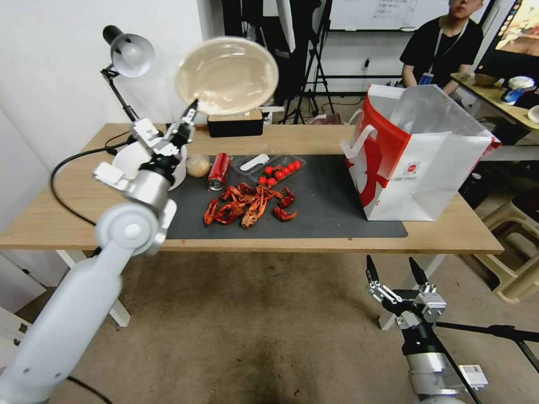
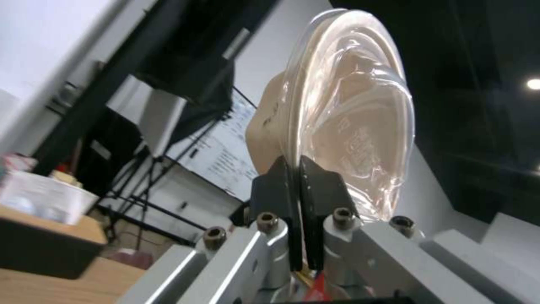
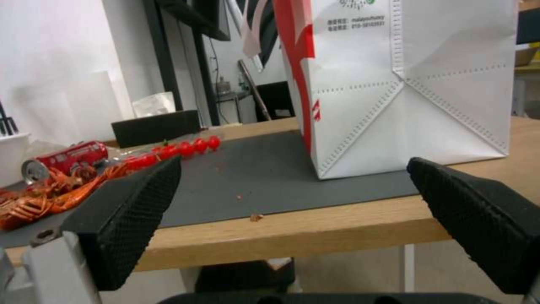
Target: Pick up the trash from the table and place it into the takeout bag.
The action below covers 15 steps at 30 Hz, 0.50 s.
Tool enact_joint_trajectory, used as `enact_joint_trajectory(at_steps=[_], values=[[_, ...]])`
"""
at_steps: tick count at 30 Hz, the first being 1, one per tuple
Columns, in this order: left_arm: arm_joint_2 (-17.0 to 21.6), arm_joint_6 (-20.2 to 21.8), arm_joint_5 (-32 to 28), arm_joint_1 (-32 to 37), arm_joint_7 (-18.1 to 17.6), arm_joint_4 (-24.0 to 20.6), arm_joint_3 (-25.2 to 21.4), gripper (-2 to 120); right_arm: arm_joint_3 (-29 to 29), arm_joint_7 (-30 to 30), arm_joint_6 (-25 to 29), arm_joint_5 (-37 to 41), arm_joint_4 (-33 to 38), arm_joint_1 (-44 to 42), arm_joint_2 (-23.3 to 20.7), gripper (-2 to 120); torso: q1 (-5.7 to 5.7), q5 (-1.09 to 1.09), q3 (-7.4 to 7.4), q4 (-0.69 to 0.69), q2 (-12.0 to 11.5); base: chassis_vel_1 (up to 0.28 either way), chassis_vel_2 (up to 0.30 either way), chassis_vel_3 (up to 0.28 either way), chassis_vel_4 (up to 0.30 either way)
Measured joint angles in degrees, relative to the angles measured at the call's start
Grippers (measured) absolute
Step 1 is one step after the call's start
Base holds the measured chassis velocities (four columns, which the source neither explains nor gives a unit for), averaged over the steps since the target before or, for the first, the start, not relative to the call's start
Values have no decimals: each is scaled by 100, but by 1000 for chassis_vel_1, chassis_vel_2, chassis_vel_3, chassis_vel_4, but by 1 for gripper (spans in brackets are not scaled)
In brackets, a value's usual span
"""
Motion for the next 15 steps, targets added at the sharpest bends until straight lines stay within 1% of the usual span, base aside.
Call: enact_joint_trajectory(at_steps=[1,2,3,4,6,7,10,11,14,15], values=[[0,0,0,0,0,0,0,0,0,0,0,0,0,0,0,100,0,0,0,0,0,0,0,0,0],[-56,4,0,-136,0,80,160,0,9,-1,3,-17,10,-8,30,100,0,-4,0,0,0,0,0,0,0],[-165,4,2,-372,0,223,420,0,25,-1,12,-38,23,-28,75,100,0,-1,0,0,0,0,0,0,0],[-165,4,2,-372,0,223,420,0,25,-1,12,-38,23,-28,75,100,0,-1,0,0,0,0,0,0,0],[-398,4,11,-762,1,480,853,0,60,-4,41,-77,45,-81,154,100,0,-1,0,-1,0,0,0,0,0],[-398,4,11,-762,1,480,853,0,60,-4,41,-77,45,-81,154,100,0,-1,0,-1,0,0,0,0,0],[-782,-4,20,-1292,1,837,1325,0,102,-12,101,-149,78,-163,251,100,0,-1,0,-1,0,0,0,0,0],[-782,-4,20,-1292,1,837,1325,0,102,-12,101,-149,78,-163,251,100,0,-1,0,-1,0,0,0,0,0],[-1096,-6,32,-1741,15,1142,1655,0,141,-19,155,-219,124,-231,370,100,0,0,0,-2,0,0,0,0,0],[-1096,-6,32,-1741,15,1142,1655,0,141,-19,155,-219,124,-231,370,100,0,0,0,-2,0,0,0,0,0]])
